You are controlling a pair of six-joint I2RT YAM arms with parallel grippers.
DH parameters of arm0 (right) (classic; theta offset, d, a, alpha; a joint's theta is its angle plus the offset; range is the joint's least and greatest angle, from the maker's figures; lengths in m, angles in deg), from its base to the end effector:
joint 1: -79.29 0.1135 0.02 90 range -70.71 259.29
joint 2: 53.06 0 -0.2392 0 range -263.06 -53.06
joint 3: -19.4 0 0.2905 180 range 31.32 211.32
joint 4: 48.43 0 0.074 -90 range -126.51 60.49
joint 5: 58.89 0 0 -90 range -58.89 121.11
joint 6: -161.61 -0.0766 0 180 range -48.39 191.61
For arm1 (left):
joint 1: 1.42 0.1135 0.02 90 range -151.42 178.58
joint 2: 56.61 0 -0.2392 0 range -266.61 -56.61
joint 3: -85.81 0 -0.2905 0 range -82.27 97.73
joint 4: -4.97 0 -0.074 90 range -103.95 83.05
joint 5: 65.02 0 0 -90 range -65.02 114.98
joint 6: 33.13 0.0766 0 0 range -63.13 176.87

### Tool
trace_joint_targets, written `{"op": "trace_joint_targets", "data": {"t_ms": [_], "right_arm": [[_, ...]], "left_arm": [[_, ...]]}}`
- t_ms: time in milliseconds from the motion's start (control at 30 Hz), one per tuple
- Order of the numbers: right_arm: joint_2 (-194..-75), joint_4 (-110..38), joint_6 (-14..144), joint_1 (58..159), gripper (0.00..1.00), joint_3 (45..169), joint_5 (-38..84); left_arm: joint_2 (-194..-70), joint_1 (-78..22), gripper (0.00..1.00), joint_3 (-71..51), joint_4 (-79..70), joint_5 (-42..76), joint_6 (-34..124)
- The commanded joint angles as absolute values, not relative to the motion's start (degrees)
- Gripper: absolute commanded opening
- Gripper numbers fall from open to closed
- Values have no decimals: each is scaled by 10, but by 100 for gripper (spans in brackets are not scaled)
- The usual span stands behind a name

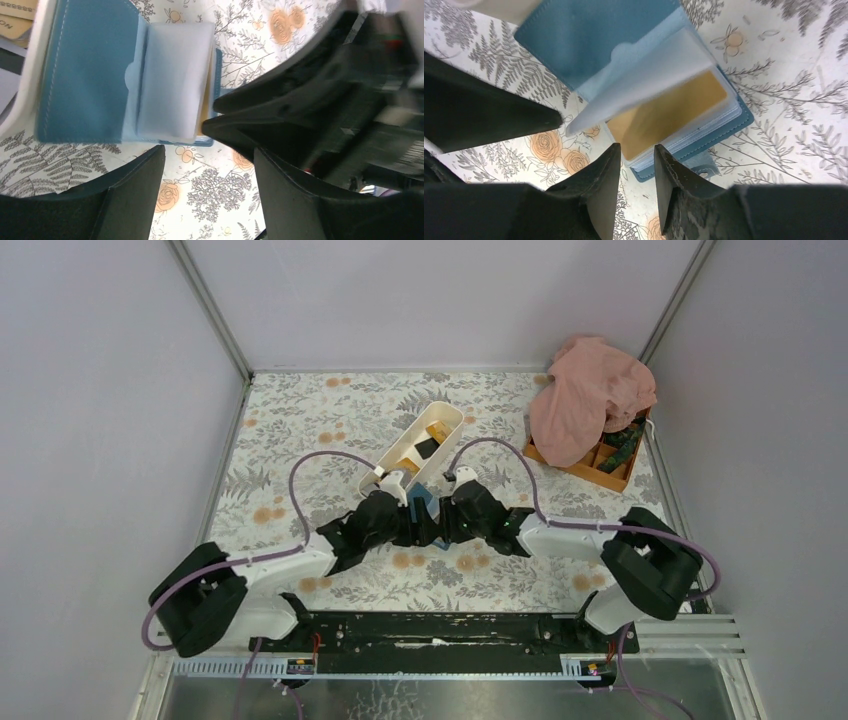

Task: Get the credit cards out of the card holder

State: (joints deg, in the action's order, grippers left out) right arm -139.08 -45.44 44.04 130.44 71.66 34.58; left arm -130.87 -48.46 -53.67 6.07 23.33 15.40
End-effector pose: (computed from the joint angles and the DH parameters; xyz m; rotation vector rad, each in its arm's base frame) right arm 0.2329 0.2817 0.1007 -0.4357 2.2582 0.6773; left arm 0.2188 -0.2382 0.1012 0.1292 2.2853 -0.8974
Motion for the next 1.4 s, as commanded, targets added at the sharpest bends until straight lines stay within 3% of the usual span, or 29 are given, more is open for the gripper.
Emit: {"op": "trace_joint_targets", "data": {"t_ms": [0, 367, 467, 500, 533, 800, 1367], "right_arm": [[-1431, -496, 420, 1318, 38, 729, 336], [-1462, -523, 407, 1317, 26, 721, 354], [-1464, -528, 404, 1312, 14, 716, 372], [-1465, -533, 402, 1306, 2, 713, 372], [-1465, -538, 400, 1300, 0, 710, 368], [-1439, -580, 397, 1268, 0, 682, 347], [-1525, -531, 422, 1268, 0, 815, 309]], "left_arm": [[-1241, -491, 73, -540, 36, 276, 167], [-1192, -490, 73, -537, -12, 311, 180], [-1212, -491, 73, -534, -13, 324, 183], [-1215, -491, 73, -534, -12, 324, 182], [-1217, -491, 73, -536, -10, 324, 182], [-1210, -491, 73, -542, -9, 329, 179], [-1154, -491, 73, -563, -35, 360, 187]]}}
